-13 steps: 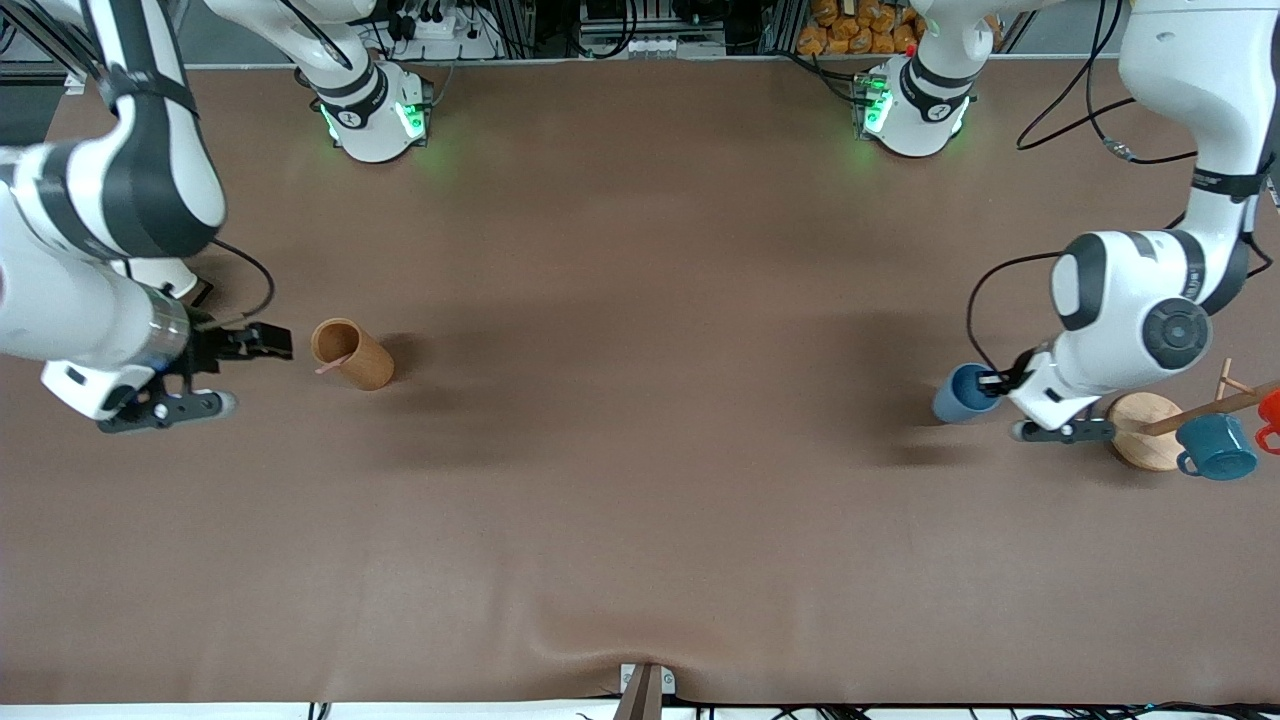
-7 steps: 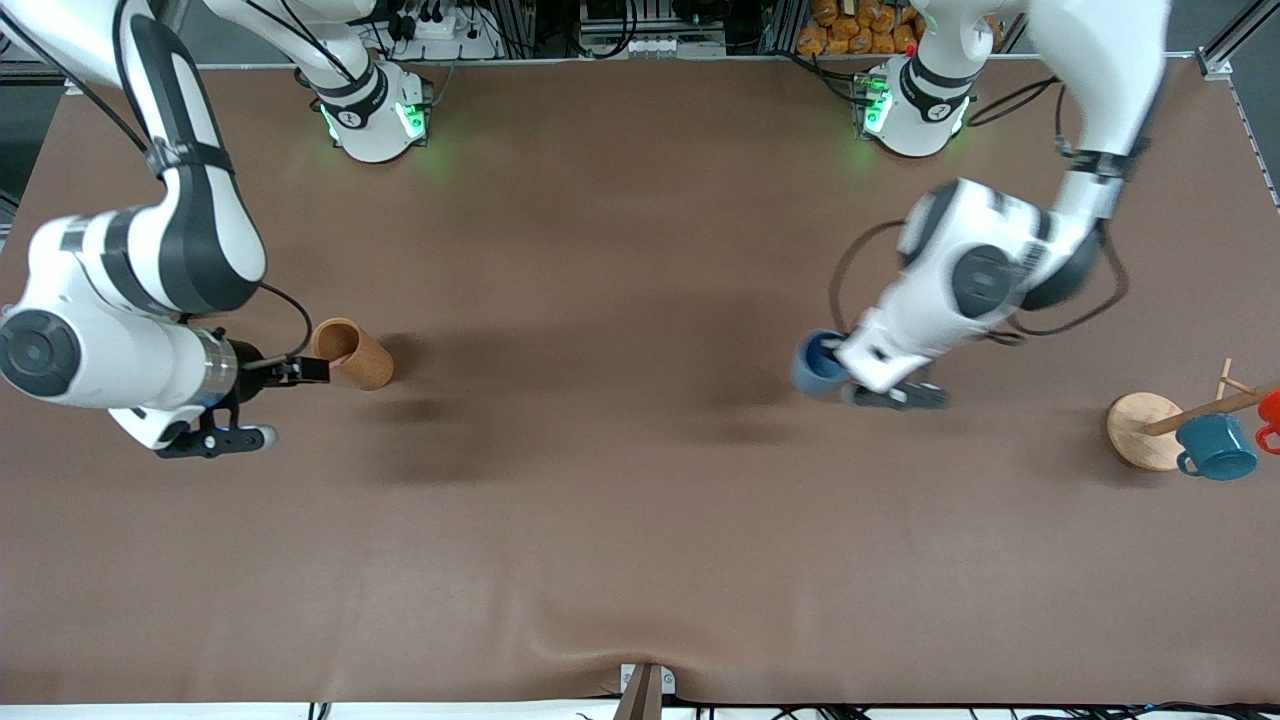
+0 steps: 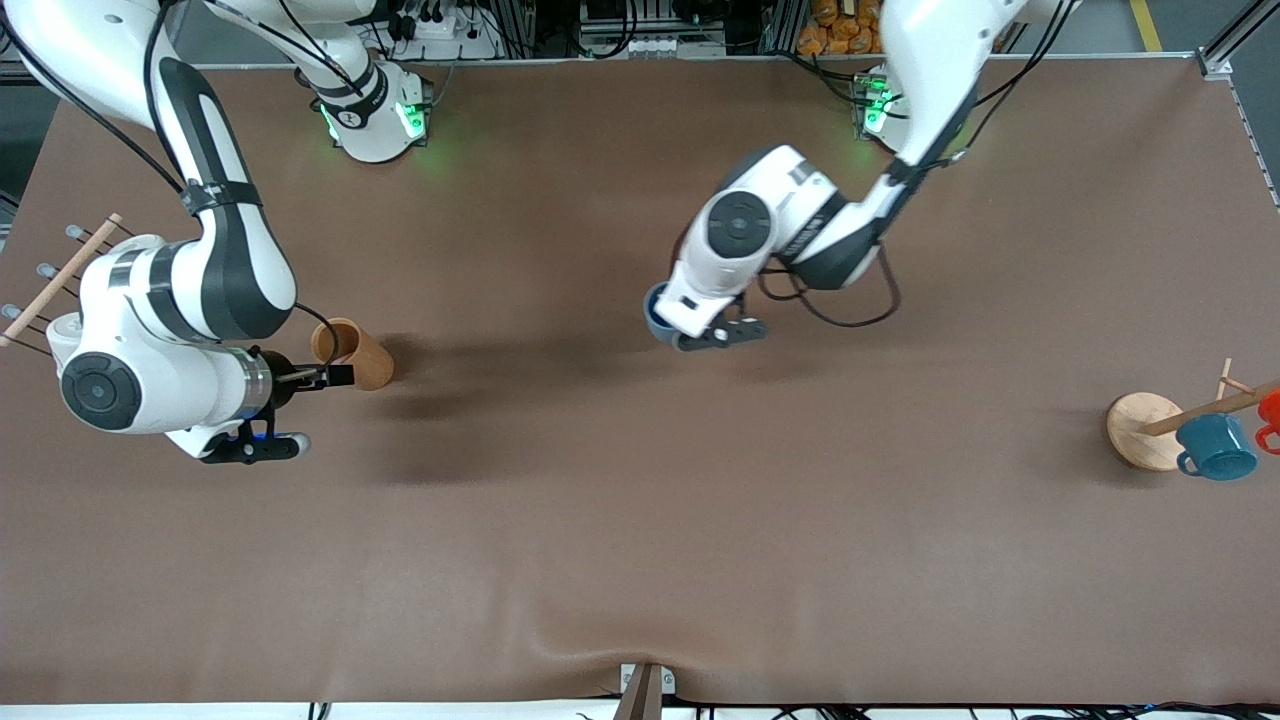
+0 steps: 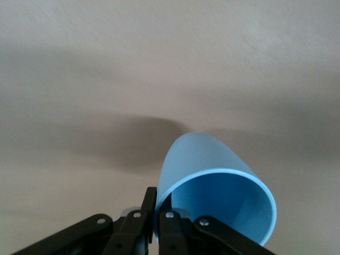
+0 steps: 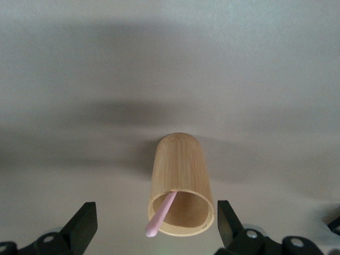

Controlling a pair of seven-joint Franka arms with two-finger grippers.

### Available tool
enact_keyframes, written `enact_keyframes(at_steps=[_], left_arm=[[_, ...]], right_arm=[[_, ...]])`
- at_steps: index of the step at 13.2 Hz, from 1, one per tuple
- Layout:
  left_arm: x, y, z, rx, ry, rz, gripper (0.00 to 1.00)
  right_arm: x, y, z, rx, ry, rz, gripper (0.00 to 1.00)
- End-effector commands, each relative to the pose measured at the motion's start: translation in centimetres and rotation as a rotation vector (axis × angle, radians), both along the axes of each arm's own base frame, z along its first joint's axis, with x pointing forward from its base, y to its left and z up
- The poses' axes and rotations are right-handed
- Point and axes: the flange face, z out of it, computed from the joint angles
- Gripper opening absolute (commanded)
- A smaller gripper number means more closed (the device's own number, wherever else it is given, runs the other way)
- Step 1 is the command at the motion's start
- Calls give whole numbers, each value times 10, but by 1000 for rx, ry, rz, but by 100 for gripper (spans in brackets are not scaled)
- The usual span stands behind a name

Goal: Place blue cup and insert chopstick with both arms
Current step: 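Set the blue cup down mid-table while the right gripper grasps the chopstick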

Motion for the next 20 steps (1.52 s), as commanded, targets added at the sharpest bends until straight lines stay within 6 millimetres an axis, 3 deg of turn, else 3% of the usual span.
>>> enact_keyframes(at_steps=[1, 2, 3, 4, 6, 8, 10, 13, 16, 20], left_arm=[[5, -14, -14, -11, -24, 16, 9], [3, -17, -20, -9, -28, 24, 25], [4, -18, -19, -5, -42, 25, 79], [5, -18, -15, 1, -60, 26, 100], [15, -9, 18, 9, -115, 84, 100], [23, 9, 76, 17, -170, 115, 100], [52, 58, 135, 25, -237, 181, 100], [82, 125, 201, 44, -296, 191, 100], [113, 202, 244, 114, -247, 131, 100], [116, 275, 297, 145, -242, -5, 100]], right_arm=[[-9, 5, -8, 0, 56, -10, 87], [-12, 5, -7, -2, 74, -10, 43], [-11, 3, -7, -3, 75, -18, 10], [-11, 1, -7, -4, 75, -24, 0], [-11, 0, -7, -5, 75, -25, 0], [-11, 0, -3, -6, 68, -24, 0], [-11, -2, 5, -8, 71, -26, 0], [-14, -5, 24, -12, 57, -26, 0], [-21, -6, 53, -19, 44, -21, 0], [-21, 2, 116, -11, -24, 7, 0]])
